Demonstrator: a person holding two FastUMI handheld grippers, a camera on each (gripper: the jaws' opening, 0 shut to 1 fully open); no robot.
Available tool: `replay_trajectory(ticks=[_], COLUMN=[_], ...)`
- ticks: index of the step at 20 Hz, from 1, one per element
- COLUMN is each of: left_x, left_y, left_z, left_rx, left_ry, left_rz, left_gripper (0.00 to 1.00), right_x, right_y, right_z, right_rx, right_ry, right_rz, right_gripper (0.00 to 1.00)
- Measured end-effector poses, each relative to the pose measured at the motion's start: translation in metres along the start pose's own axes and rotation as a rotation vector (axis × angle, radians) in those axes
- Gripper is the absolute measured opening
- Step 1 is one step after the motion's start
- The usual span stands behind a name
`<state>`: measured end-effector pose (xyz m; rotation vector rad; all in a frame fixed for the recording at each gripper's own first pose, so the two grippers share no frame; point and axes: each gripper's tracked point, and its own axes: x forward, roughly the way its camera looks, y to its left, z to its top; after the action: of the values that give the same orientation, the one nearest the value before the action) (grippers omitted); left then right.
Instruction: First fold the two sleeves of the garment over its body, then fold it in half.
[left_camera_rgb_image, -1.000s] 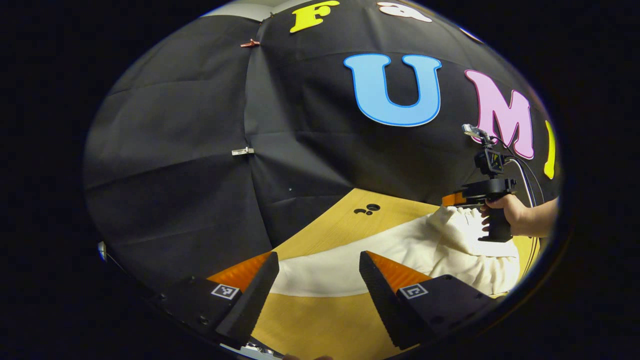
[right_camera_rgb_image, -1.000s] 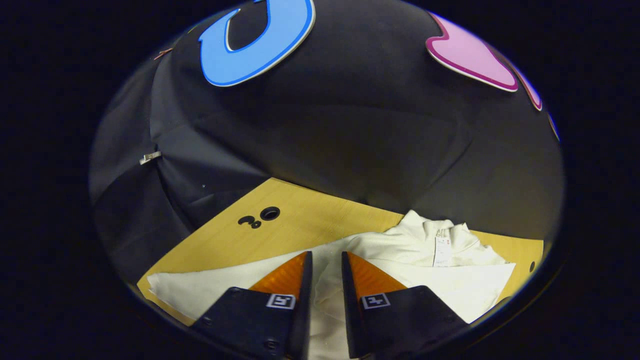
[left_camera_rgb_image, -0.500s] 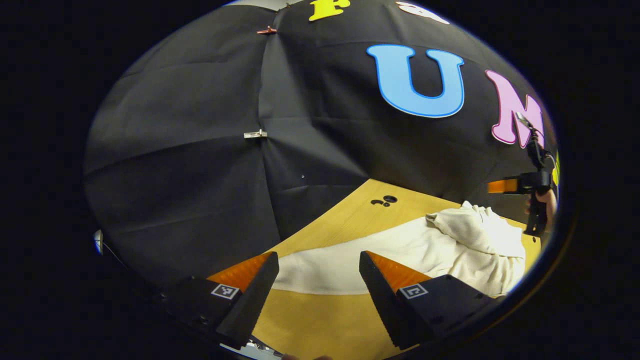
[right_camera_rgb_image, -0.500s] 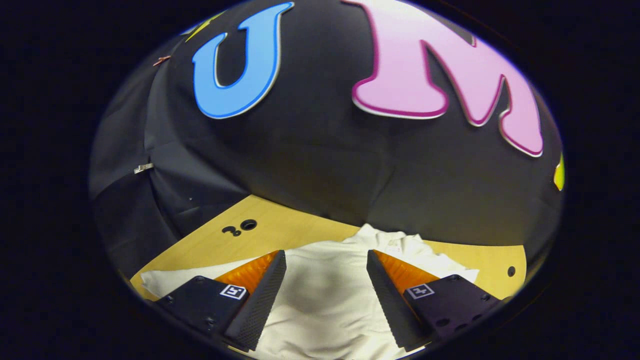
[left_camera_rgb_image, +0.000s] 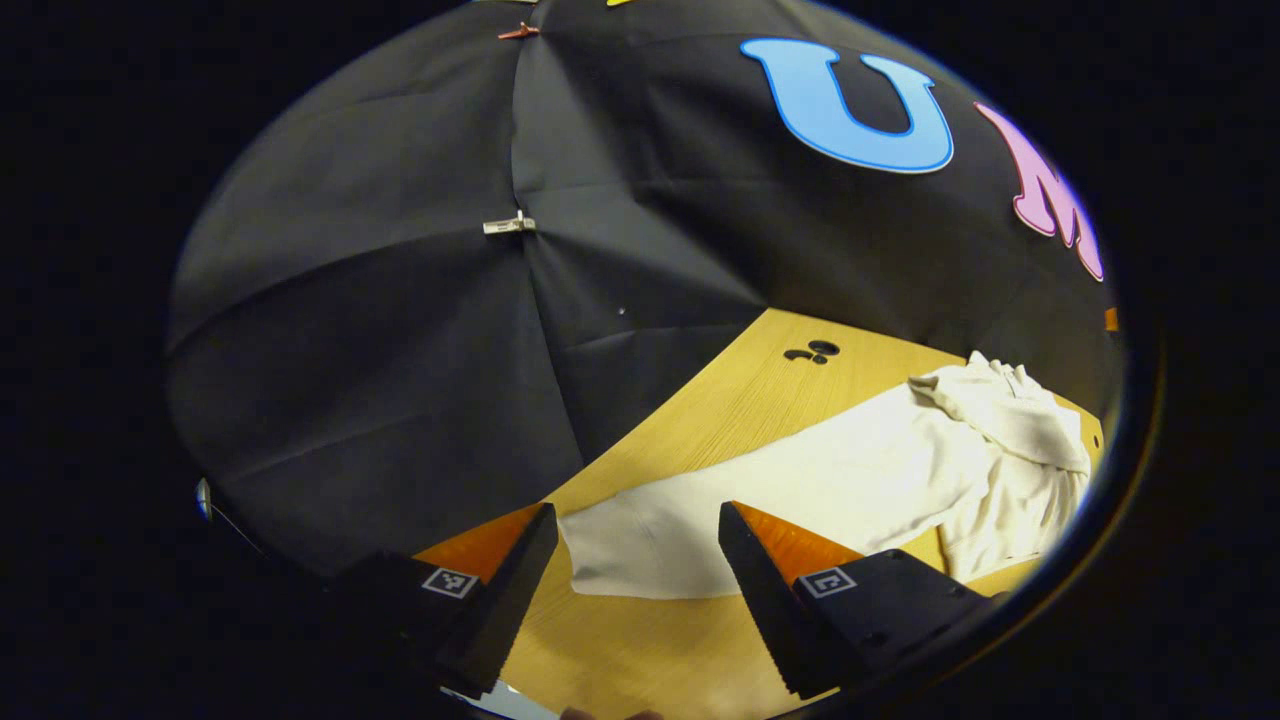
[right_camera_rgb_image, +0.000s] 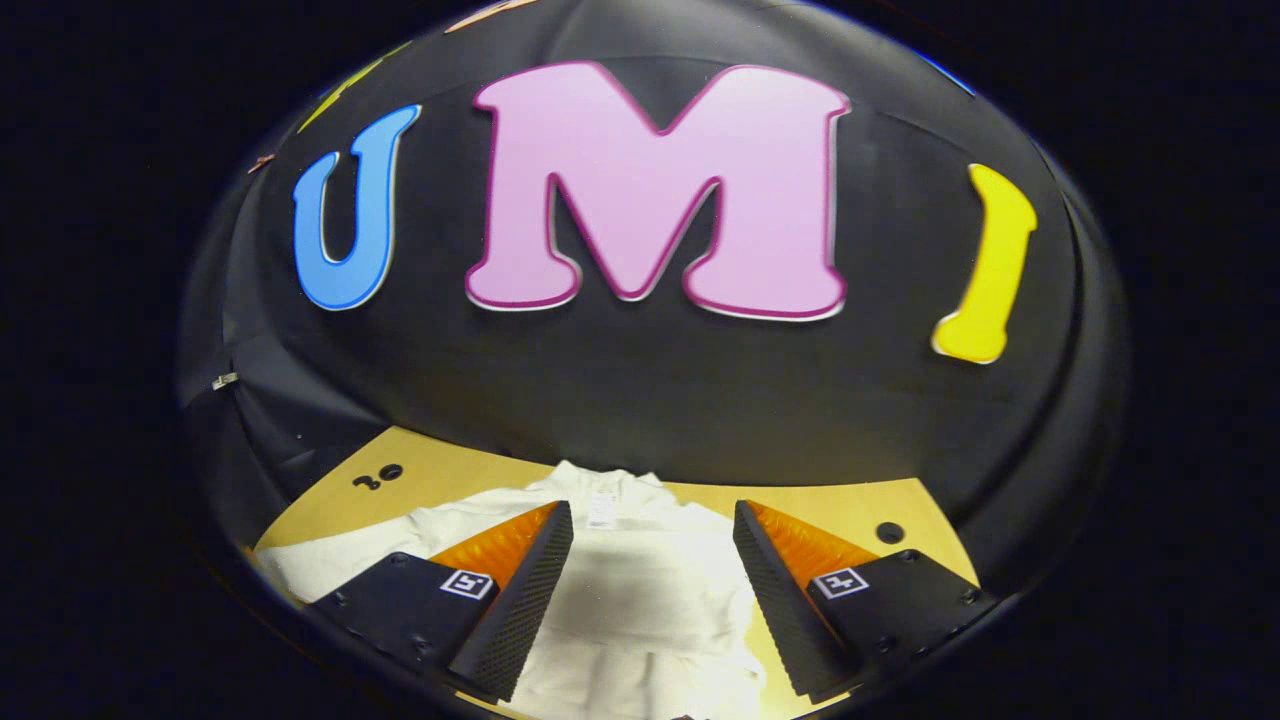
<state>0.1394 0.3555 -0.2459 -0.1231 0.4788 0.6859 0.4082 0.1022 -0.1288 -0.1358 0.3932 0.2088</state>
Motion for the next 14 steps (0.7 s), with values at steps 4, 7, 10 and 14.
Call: replay_trajectory(ticks=[4, 7, 10, 14], left_x=[0.026, 0.046, 0.055, 0.060], left_y=[0.010, 0.023, 0.025, 0.017], left_z=[-0.016, -0.030, -0.045, -0.055], left_rx=[-0.026, -0.046, -0.091, -0.042], left_ry=[0.058, 0.113, 0.160, 0.174], left_rz=[-0.007, 0.006, -0.006, -0.037], left_gripper=[0.99, 1.00, 1.00, 0.97], right_x=[-0.049, -0.091, -0.130, -0.167], right_y=[-0.078, -0.118, -0.148, -0.180], right_z=[-0.011, -0.030, -0.049, -0.069], right_rx=[-0.009, 0.012, 0.064, 0.114], right_ry=[0.011, 0.023, 0.036, 0.062], right_rz=[-0.116, -0.197, -0.261, -0.330], right_gripper=[0.98, 0.98, 0.98, 0.98])
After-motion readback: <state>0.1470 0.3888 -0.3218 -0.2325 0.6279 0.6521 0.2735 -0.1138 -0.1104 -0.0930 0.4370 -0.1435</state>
